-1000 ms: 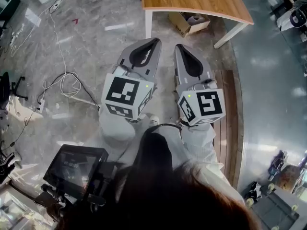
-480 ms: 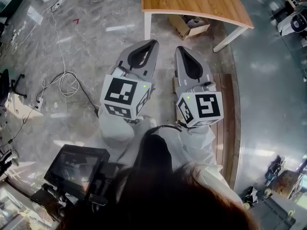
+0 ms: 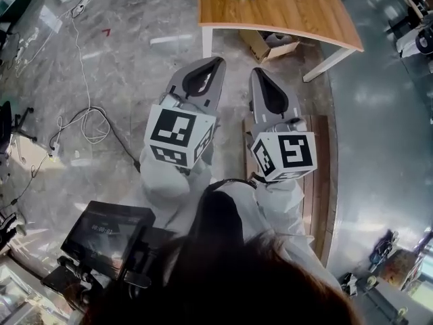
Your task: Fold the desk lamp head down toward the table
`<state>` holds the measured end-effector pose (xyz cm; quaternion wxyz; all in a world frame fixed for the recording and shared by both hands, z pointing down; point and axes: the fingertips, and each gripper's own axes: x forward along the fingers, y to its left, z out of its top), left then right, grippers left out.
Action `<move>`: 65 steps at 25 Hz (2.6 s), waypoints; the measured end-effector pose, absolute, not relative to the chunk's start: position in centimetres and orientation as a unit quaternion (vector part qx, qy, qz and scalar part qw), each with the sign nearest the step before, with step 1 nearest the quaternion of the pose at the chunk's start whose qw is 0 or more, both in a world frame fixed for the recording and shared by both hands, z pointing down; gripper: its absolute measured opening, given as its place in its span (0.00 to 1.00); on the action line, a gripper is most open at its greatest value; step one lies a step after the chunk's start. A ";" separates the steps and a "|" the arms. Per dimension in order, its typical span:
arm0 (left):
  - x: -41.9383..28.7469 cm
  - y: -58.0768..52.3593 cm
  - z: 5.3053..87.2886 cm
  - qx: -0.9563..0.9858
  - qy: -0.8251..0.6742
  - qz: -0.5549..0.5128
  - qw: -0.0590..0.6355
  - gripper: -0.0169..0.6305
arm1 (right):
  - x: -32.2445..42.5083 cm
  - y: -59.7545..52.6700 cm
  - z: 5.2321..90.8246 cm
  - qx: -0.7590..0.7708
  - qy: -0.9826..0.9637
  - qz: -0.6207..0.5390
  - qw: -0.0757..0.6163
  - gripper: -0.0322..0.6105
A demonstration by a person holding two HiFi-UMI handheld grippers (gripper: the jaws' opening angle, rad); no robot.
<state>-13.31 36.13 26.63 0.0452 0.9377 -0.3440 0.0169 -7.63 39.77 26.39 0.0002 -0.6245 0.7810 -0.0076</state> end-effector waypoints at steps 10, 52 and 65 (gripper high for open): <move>-8.4 15.9 24.7 0.947 -0.321 0.008 0.024 0.03 | -2.6 20.0 25.2 -0.641 0.768 0.009 0.006 0.05; 14.5 -29.7 38.8 0.961 -0.174 0.116 0.184 0.27 | 19.5 -32.2 31.1 -0.377 0.906 -0.189 -0.030 0.30; 17.6 -32.7 42.5 0.957 -0.138 0.134 0.219 0.30 | 16.6 -35.1 31.3 -0.201 0.951 -0.235 -0.002 0.33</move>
